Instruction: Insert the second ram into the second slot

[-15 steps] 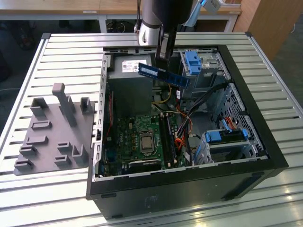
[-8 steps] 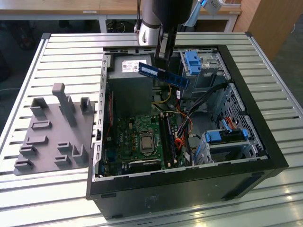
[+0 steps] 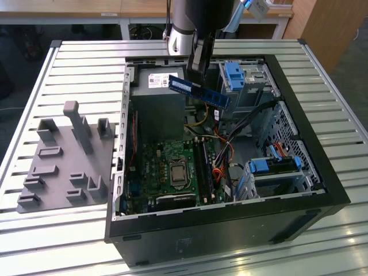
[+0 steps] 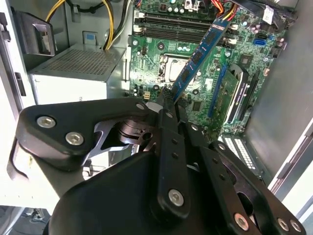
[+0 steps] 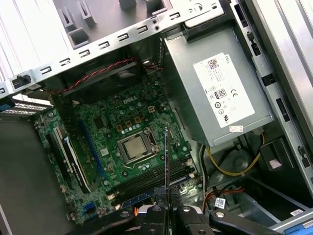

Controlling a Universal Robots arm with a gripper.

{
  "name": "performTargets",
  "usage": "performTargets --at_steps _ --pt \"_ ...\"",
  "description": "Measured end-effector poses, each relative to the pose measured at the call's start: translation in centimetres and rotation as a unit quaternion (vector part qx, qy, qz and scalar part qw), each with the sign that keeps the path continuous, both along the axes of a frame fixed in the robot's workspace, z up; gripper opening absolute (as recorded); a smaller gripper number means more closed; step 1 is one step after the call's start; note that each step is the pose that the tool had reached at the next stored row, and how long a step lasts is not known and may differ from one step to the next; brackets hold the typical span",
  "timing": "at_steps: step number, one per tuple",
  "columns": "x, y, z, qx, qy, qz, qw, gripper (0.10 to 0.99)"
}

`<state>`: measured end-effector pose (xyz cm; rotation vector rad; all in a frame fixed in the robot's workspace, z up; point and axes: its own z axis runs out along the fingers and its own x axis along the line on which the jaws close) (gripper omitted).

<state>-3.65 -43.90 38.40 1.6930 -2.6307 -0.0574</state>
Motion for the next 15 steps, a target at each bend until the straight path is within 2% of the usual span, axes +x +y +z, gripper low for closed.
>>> performTargets --at_steps 15 --pt "0.0 0.0 0.0 0.0 0.0 -0.023 0.9997 0.141"
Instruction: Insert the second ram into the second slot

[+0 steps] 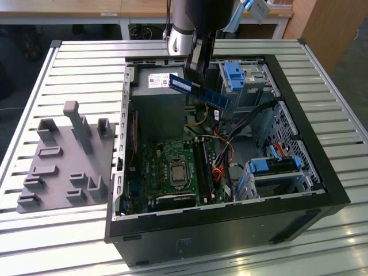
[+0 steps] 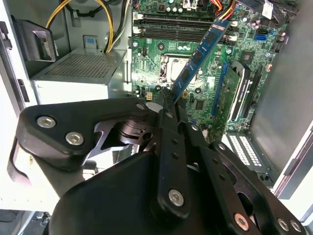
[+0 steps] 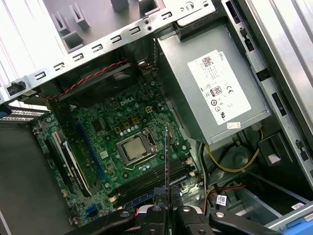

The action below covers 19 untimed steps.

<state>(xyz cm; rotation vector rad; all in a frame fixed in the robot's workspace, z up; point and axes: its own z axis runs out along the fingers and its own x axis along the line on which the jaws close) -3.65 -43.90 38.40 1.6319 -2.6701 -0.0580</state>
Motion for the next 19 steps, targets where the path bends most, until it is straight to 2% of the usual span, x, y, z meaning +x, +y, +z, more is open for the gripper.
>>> performTargets --at_steps 19 --pt "0.0 0.0 0.0 0.0 0.0 -0.034 0.9994 0.141"
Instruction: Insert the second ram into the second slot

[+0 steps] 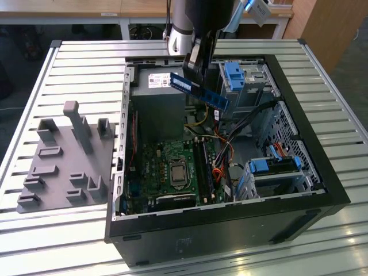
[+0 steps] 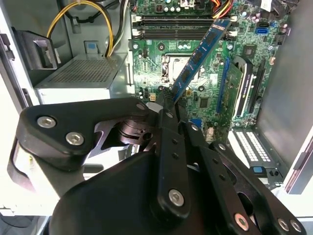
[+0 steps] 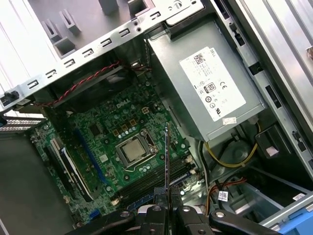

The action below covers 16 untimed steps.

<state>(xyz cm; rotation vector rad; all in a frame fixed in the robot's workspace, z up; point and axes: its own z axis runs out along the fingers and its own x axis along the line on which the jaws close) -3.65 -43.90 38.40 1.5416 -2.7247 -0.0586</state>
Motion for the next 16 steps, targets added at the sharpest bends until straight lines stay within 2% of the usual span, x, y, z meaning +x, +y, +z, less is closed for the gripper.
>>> performTargets --at_steps 16 --pt "0.0 0.0 0.0 0.0 0.0 -0.025 0.9997 0.141"
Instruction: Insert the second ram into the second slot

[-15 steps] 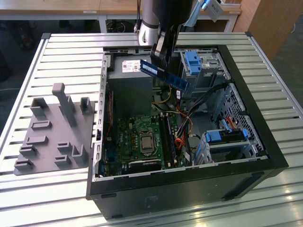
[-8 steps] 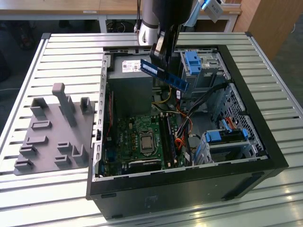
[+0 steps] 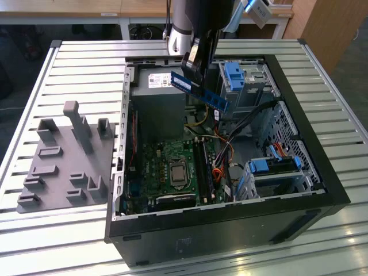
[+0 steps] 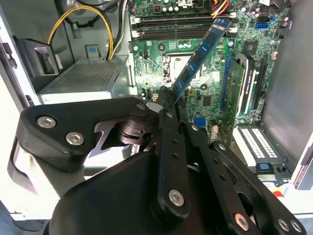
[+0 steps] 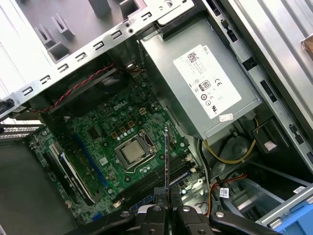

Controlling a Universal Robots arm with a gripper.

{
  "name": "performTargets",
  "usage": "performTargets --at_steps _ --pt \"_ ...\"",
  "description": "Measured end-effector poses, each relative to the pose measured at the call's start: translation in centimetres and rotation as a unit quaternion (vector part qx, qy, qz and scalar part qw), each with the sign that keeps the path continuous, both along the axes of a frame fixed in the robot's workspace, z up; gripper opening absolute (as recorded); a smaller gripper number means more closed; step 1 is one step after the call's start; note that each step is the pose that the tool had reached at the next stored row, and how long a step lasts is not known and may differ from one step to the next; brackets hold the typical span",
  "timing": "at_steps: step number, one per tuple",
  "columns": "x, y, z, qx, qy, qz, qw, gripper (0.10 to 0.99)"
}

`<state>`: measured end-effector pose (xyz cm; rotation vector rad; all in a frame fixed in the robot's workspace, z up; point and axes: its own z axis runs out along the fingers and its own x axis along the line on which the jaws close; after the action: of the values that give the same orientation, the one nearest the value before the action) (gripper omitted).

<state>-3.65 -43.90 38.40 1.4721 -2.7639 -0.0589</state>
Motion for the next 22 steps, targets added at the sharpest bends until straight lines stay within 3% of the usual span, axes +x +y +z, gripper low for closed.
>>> performTargets --at_steps 22 --pt "0.0 0.0 0.0 0.0 0.0 -0.038 0.9993 0.141"
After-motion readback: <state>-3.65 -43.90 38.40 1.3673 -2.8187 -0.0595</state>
